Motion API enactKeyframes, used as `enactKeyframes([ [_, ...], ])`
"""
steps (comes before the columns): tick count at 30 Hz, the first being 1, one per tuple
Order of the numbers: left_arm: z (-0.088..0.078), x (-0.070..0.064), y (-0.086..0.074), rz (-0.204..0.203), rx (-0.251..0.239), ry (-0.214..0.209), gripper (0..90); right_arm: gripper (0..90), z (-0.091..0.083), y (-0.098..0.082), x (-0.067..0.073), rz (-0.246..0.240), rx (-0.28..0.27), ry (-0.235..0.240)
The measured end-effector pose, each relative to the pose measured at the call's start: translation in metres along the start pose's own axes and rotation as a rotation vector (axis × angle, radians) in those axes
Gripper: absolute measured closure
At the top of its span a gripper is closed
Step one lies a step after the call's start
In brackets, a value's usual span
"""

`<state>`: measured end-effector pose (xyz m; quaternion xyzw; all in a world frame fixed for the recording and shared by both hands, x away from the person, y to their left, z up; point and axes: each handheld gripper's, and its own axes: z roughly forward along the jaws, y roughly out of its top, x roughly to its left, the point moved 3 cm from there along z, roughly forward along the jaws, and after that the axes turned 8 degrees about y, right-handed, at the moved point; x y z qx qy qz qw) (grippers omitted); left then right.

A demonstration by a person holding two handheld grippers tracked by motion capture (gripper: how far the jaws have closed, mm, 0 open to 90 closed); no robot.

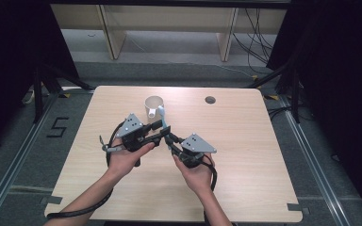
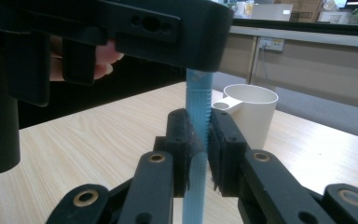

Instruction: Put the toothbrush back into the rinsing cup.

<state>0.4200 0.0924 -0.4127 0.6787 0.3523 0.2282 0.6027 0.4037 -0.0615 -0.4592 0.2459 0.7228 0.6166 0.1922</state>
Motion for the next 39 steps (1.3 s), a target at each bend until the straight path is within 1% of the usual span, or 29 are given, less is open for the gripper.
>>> enactKeyframes([
  [1, 0.0000, 0.0000, 0.0000, 0.000, 0.000, 0.000, 62.3, 79.4, 0.0001, 0.0002, -0.0001, -0.006, 0.008, 0.001],
  [3, 0.0003, -0.0012, 0.0003, 0.001, -0.007, -0.002, 65.5, 79.4, 0.0002, 0.0003, 0.0000, -0.005, 0.005, 0.002],
  [4, 0.0004, -0.0016, 0.0005, 0.001, -0.008, -0.001, 65.5, 79.4, 0.0002, 0.0001, 0.0011, 0.016, 0.003, -0.001],
  [5, 0.0006, -0.0018, 0.0004, 0.001, -0.012, 0.001, 67.9, 79.4, -0.0001, 0.0001, 0.0012, 0.017, 0.008, 0.000],
  [9, 0.0011, -0.0011, -0.0006, 0.004, -0.013, 0.007, 72.2, 79.4, -0.0004, 0.0001, 0.0007, 0.014, -0.001, -0.008],
  [10, 0.0010, -0.0002, -0.0012, 0.002, -0.014, 0.010, 73.2, 79.4, -0.0001, 0.0006, 0.0001, 0.004, -0.010, -0.007],
  [14, 0.0007, -0.0003, -0.0012, 0.003, -0.024, 0.010, 77.9, 79.4, 0.0000, 0.0012, 0.0000, 0.008, -0.012, -0.013],
  [16, 0.0007, -0.0006, -0.0009, 0.003, -0.025, 0.014, 79.2, 79.4, -0.0004, 0.0018, 0.0004, 0.006, -0.002, -0.016],
  [19, 0.0008, -0.0006, -0.0002, 0.000, -0.031, 0.017, 80.9, 79.4, -0.0001, 0.0025, 0.0012, 0.012, -0.003, -0.020],
  [20, 0.0008, -0.0002, 0.0003, -0.001, -0.040, 0.015, 81.5, 79.4, 0.0004, 0.0040, 0.0006, -0.004, -0.003, -0.023],
  [22, 0.0007, -0.0004, 0.0004, -0.003, -0.040, 0.013, 82.5, 79.4, 0.0005, 0.0047, 0.0008, -0.004, -0.002, -0.024],
  [23, 0.0009, -0.0012, 0.0004, -0.006, -0.042, 0.008, 82.5, 79.4, 0.0018, 0.0052, 0.0008, -0.004, -0.016, -0.015],
  [25, 0.0011, -0.0024, 0.0006, 0.002, -0.043, 0.006, 83.4, 79.3, 0.0020, 0.0055, 0.0016, 0.012, -0.011, -0.015],
  [26, 0.0013, -0.0031, 0.0013, 0.007, -0.045, 0.005, 83.5, 79.3, 0.0015, 0.0059, 0.0005, 0.002, -0.014, -0.020],
  [27, 0.0013, -0.0031, 0.0013, 0.007, -0.045, 0.005, 83.5, 79.3, 0.0015, 0.0059, 0.0005, 0.002, -0.014, -0.020],
  [28, 0.0019, -0.0034, 0.0015, 0.014, -0.043, 0.003, 83.6, 79.1, -0.0001, 0.0056, 0.0013, 0.021, -0.002, -0.026],
  [29, 0.0019, -0.0034, 0.0015, 0.014, -0.043, 0.003, 83.6, 79.1, 0.0003, 0.0058, 0.0000, 0.001, -0.006, -0.022],
  [30, 0.0023, -0.0035, 0.0012, 0.018, -0.041, 0.002, 83.6, 79.0, 0.0002, 0.0053, 0.0002, 0.006, -0.003, -0.021],
  [31, 0.0024, -0.0035, 0.0008, 0.021, -0.038, 0.001, 83.6, 78.9, 0.0016, 0.0050, 0.0002, 0.008, -0.016, -0.006],
  [32, 0.0026, -0.0037, 0.0002, 0.023, -0.036, 0.001, 83.7, 78.6, 0.0006, 0.0047, -0.0005, 0.007, -0.006, -0.021],
  [33, 0.0030, -0.0037, -0.0002, 0.028, -0.036, 0.003, 83.7, 78.1, 0.0009, 0.0050, -0.0028, -0.025, -0.006, -0.024],
  [34, 0.0033, -0.0035, -0.0004, 0.035, -0.038, 0.004, 83.7, 76.6, 0.0010, 0.0040, -0.0009, 0.008, 0.004, -0.018],
  [35, 0.0034, -0.0033, -0.0004, 0.039, -0.040, 0.006, 83.7, 74.0, 0.0018, 0.0034, -0.0002, 0.020, 0.008, -0.006],
  [36, 0.0034, -0.0030, -0.0002, 0.044, -0.043, 0.007, 83.7, 71.5, 0.0015, 0.0029, -0.0006, 0.017, 0.022, -0.012],
  [37, 0.0032, -0.0029, 0.0001, 0.045, -0.046, 0.010, 83.7, 69.5, 0.0027, 0.0024, 0.0000, 0.025, 0.013, 0.004],
  [39, 0.0024, -0.0016, 0.0011, 0.057, -0.048, 0.015, 83.7, 65.0, 0.0009, 0.0020, 0.0001, 0.021, 0.029, -0.009],
])
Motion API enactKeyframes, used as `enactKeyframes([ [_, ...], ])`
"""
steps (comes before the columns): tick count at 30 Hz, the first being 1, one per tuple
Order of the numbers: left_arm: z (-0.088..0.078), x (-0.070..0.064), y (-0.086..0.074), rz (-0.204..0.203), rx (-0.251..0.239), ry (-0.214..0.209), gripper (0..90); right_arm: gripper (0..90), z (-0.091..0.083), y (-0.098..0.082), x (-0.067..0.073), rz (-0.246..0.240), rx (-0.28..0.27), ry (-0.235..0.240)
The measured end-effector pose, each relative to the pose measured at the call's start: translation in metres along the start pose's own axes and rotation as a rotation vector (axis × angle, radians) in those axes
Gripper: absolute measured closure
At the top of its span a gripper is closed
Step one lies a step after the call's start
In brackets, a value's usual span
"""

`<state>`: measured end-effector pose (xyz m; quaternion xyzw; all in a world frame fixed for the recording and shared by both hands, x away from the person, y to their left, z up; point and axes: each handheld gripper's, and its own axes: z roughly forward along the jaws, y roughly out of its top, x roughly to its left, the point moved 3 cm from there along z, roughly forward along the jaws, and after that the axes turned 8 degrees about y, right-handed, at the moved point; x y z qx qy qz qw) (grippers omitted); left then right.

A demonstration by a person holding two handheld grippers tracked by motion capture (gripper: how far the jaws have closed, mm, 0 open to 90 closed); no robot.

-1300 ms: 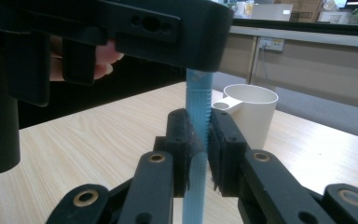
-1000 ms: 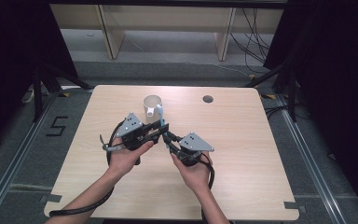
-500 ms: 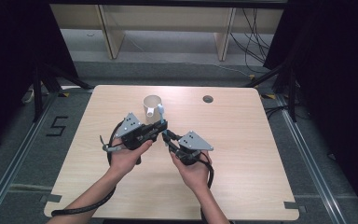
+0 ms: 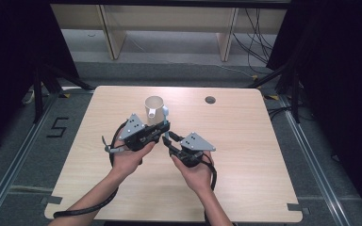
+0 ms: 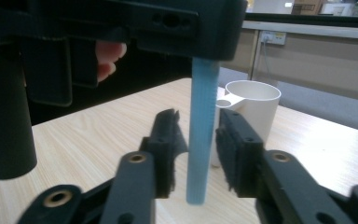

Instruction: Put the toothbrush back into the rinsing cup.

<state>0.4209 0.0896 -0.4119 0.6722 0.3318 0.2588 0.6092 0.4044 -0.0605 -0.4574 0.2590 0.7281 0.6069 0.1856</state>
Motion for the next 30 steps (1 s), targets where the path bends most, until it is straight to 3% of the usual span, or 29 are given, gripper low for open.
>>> enactKeyframes([
  [6, -0.002, 0.006, 0.002, -0.001, -0.009, 0.018, 83.7, 55.2, -0.005, -0.002, -0.002, 0.003, 0.039, 0.000],
  [10, -0.003, 0.010, 0.002, -0.003, -0.013, 0.027, 83.7, 51.9, -0.009, -0.002, -0.004, -0.012, 0.042, 0.005],
  [11, -0.004, 0.012, 0.003, -0.003, -0.018, 0.031, 83.7, 50.4, -0.013, -0.002, -0.007, -0.026, 0.066, -0.010],
  [17, -0.008, 0.020, 0.005, 0.004, -0.024, 0.049, 83.7, 49.3, -0.025, -0.005, -0.020, 0.017, 0.093, -0.043],
  [28, -0.010, 0.029, 0.001, 0.007, -0.017, 0.069, 83.7, 49.3, -0.040, -0.014, -0.036, 0.032, 0.096, -0.060],
  [30, -0.011, 0.031, 0.001, 0.012, -0.018, 0.074, 83.7, 48.7, -0.043, -0.016, -0.038, 0.023, 0.098, -0.085],
])
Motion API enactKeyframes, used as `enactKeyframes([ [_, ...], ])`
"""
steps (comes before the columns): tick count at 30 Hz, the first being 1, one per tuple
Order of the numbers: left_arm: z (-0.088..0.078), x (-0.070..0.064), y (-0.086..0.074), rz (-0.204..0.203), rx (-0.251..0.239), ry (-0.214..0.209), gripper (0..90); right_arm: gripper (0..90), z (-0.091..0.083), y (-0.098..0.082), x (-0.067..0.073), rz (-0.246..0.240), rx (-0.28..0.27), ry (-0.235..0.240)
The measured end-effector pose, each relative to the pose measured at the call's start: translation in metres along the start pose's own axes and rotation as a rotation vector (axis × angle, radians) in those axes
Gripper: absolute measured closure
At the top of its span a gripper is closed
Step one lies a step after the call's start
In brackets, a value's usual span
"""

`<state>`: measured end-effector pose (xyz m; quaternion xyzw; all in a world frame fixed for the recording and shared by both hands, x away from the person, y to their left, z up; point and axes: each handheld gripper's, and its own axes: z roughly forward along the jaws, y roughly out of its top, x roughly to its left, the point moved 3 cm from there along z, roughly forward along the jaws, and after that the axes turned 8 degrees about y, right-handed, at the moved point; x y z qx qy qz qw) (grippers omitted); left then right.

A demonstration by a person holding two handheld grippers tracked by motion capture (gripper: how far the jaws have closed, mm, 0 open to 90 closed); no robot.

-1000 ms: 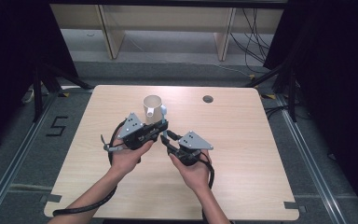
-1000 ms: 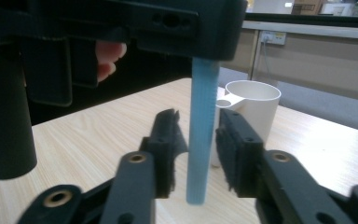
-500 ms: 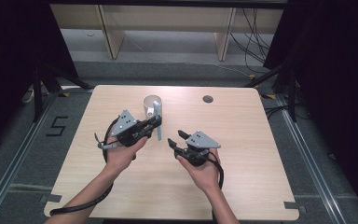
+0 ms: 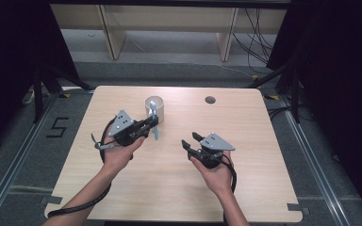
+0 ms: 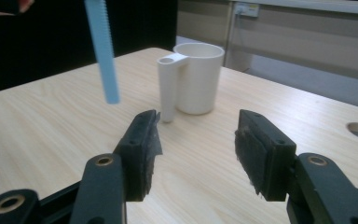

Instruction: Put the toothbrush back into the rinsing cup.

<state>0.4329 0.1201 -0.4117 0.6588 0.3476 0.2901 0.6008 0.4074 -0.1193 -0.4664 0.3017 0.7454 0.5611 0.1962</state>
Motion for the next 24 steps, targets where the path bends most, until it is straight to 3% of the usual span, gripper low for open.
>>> enactKeyframes([
  [3, -0.002, 0.004, 0.000, -0.001, -0.002, 0.011, 83.8, 48.2, -0.005, -0.006, -0.006, 0.016, -0.001, -0.032],
  [12, -0.005, 0.018, 0.004, 0.002, -0.016, 0.044, 83.7, 49.4, -0.015, -0.016, -0.020, 0.024, 0.003, -0.048],
  [13, -0.006, 0.019, 0.005, 0.004, -0.017, 0.049, 83.7, 49.4, -0.019, -0.018, -0.020, 0.045, 0.016, -0.066],
  [18, -0.009, 0.023, 0.007, 0.007, -0.028, 0.061, 83.7, 49.4, -0.027, -0.023, -0.027, 0.037, 0.009, -0.077],
  [19, -0.010, 0.024, 0.008, 0.009, -0.032, 0.064, 83.8, 49.4, -0.030, -0.024, -0.028, 0.020, 0.012, -0.092],
  [24, -0.014, 0.027, 0.010, 0.010, -0.054, 0.078, 83.7, 49.4, -0.040, -0.033, -0.031, 0.036, 0.017, -0.135],
])
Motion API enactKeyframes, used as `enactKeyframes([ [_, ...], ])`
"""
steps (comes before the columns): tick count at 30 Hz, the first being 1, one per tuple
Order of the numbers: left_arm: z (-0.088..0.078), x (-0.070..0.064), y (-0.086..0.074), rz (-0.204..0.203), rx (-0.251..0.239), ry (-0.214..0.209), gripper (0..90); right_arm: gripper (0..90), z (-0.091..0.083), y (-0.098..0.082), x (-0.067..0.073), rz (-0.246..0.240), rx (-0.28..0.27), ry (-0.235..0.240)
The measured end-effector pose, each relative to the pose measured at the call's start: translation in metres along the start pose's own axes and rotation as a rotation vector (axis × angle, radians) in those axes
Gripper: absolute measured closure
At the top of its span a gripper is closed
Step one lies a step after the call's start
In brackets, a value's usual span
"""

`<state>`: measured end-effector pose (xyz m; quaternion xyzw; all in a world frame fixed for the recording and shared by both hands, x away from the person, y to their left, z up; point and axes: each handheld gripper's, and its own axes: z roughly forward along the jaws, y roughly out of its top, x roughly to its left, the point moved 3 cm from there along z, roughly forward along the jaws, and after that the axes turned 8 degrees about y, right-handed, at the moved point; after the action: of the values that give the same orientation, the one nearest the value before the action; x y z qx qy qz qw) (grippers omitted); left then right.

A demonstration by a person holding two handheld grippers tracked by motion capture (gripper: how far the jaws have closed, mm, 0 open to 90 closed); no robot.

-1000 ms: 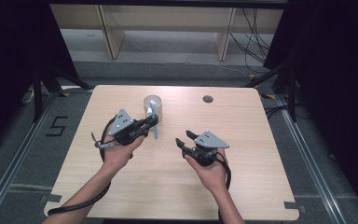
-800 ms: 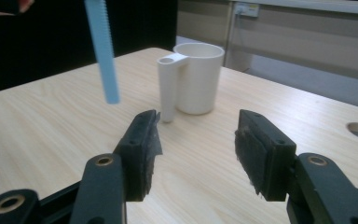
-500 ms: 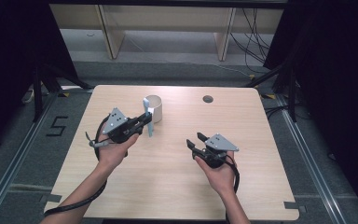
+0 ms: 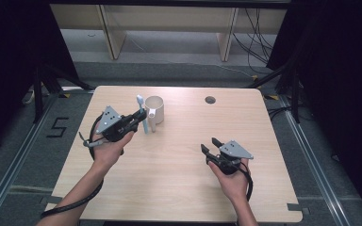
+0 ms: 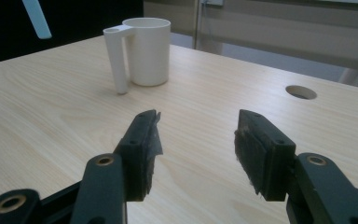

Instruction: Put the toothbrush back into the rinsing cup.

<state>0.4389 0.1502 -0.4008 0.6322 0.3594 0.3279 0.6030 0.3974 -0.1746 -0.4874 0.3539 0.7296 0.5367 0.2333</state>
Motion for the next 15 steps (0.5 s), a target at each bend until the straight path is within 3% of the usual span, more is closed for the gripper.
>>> enactKeyframes([
  [4, -0.001, 0.004, 0.002, -0.001, -0.014, 0.010, 83.7, 49.4, -0.005, -0.005, -0.005, -0.023, -0.008, -0.025],
  [8, 0.000, 0.009, 0.003, -0.003, -0.028, 0.022, 83.7, 49.4, -0.009, -0.013, -0.007, 0.004, -0.002, -0.026],
  [9, 0.000, 0.010, 0.003, -0.003, -0.030, 0.026, 83.8, 49.5, -0.013, -0.015, -0.008, 0.008, 0.000, -0.047],
  [10, 0.002, 0.012, 0.004, -0.006, -0.036, 0.029, 83.7, 49.5, -0.014, -0.015, -0.011, -0.019, -0.002, -0.053],
  [13, 0.006, 0.014, 0.005, -0.004, -0.041, 0.037, 83.7, 49.5, -0.015, -0.019, -0.012, 0.020, -0.017, -0.044],
  [14, 0.007, 0.014, 0.005, -0.005, -0.045, 0.038, 83.7, 49.5, -0.017, -0.020, -0.014, -0.007, -0.014, -0.063],
  [15, 0.008, 0.015, 0.005, -0.004, -0.050, 0.038, 83.7, 49.5, -0.019, -0.022, -0.012, 0.022, -0.007, -0.069],
])
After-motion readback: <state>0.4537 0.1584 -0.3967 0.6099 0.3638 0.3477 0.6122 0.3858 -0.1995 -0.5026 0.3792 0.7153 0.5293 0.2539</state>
